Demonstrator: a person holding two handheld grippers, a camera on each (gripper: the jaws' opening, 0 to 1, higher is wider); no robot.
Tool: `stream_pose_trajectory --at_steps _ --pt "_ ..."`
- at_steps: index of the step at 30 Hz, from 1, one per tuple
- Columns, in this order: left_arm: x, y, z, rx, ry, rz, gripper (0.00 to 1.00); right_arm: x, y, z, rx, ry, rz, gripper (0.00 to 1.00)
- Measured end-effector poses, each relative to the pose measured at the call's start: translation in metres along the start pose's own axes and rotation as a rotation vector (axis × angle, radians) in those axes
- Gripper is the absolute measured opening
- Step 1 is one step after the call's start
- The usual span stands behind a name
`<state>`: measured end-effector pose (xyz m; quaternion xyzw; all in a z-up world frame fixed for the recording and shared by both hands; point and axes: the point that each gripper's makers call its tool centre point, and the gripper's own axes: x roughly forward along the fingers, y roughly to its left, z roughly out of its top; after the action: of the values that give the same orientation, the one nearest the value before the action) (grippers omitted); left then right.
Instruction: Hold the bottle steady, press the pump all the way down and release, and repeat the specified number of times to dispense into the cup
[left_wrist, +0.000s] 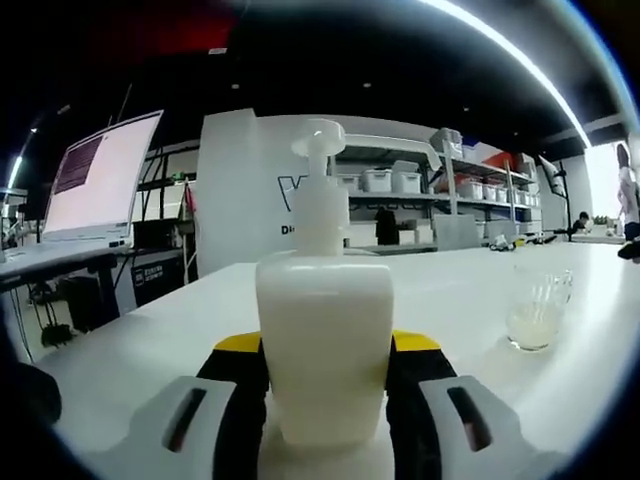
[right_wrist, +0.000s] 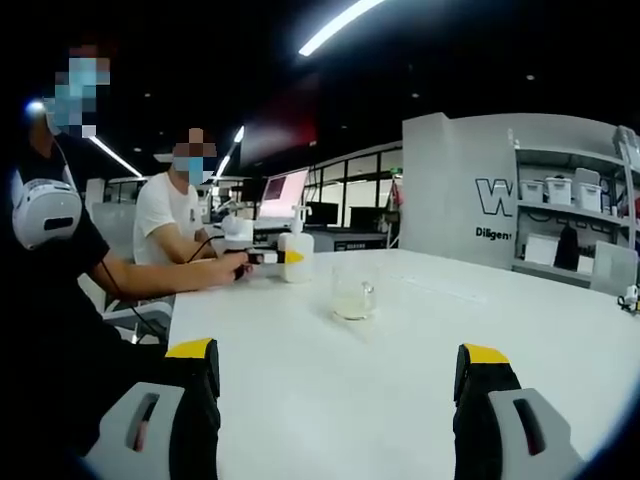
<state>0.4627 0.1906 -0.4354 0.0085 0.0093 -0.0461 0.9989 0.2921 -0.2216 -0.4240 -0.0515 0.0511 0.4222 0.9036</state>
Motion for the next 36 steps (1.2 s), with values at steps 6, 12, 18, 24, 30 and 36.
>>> stream_pose_trajectory --at_steps 6,12,18,24,30,36 --pt "0.001 0.0 0.001 -0.013 -0.014 0.002 0.44 0.001 0.0 0.001 -0.002 -0.002 0.005 0.99" --pt "0.004 -0.001 0.001 -0.023 -0.023 0.001 0.43 0.002 0.0 0.002 -0.003 -0.002 0.006 0.99" --pt "0.006 -0.004 0.001 -0.027 -0.026 -0.008 0.43 0.001 -0.001 0.003 -0.004 -0.007 0.005 0.99" --pt "0.008 -0.007 0.002 -0.029 -0.029 -0.022 0.43 0.001 0.0 0.004 -0.003 -0.012 0.004 0.99" --pt "0.009 -0.011 0.002 -0.028 -0.03 -0.032 0.43 0.002 0.001 0.005 -0.004 -0.013 0.005 0.99" --pt "0.01 -0.016 0.002 -0.024 -0.024 -0.049 0.43 0.002 0.001 0.005 -0.004 -0.014 0.004 0.99"
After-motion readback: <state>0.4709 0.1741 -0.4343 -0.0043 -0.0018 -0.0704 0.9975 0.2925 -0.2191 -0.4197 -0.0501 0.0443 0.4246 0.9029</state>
